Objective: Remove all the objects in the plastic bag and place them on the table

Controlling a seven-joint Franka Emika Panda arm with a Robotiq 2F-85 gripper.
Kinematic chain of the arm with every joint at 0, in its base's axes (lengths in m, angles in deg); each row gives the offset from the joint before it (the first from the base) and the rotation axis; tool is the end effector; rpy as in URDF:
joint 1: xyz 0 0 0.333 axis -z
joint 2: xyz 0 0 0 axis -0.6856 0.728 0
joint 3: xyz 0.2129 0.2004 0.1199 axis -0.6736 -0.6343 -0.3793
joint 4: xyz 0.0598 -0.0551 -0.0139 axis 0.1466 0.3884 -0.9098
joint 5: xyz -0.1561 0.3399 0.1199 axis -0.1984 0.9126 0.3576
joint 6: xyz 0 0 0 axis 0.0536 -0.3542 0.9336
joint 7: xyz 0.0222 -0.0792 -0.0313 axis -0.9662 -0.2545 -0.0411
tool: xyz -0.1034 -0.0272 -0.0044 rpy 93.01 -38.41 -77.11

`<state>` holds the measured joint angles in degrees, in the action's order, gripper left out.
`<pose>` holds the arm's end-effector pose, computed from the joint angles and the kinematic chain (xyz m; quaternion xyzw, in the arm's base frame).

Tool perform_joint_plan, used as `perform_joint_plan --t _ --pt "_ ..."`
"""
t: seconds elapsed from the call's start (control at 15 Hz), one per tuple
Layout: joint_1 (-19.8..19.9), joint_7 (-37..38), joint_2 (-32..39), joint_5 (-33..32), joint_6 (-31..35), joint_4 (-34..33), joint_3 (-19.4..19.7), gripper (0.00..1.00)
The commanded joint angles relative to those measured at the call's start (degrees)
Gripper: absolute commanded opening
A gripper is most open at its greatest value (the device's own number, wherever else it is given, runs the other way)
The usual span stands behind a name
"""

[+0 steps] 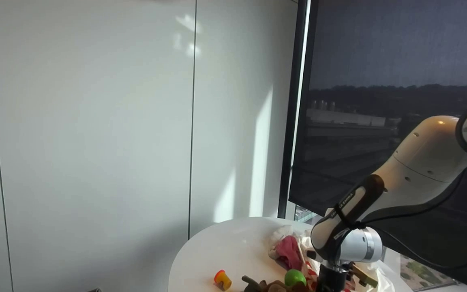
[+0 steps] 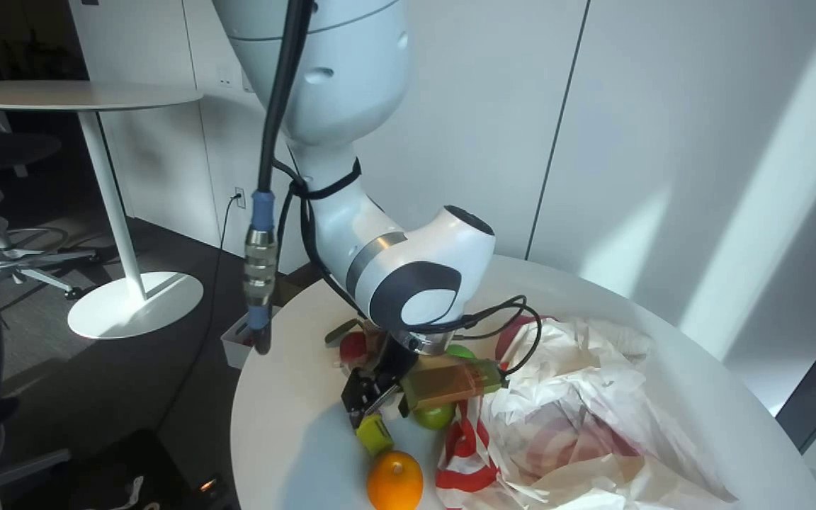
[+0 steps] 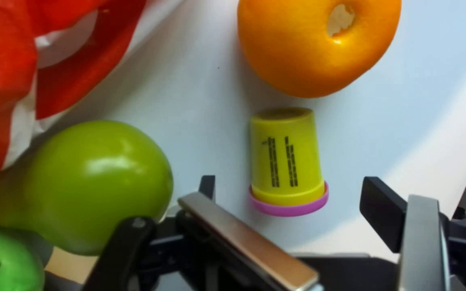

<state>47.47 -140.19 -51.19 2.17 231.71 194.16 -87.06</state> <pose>0.4640 0.0283 0.1733 -0.8028 -0.5828 0.0276 0.1228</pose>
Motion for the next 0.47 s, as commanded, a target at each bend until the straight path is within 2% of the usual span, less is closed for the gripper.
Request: perform_joint_plan --t 0.0,0.4 --pt "-1.2 6.0 -7.2 -3.1 -2.7 2.0 1.1 1.00" --pt "-2.8 20.8 -13.9 -13.1 -3.0 3.4 3.5 1.00"
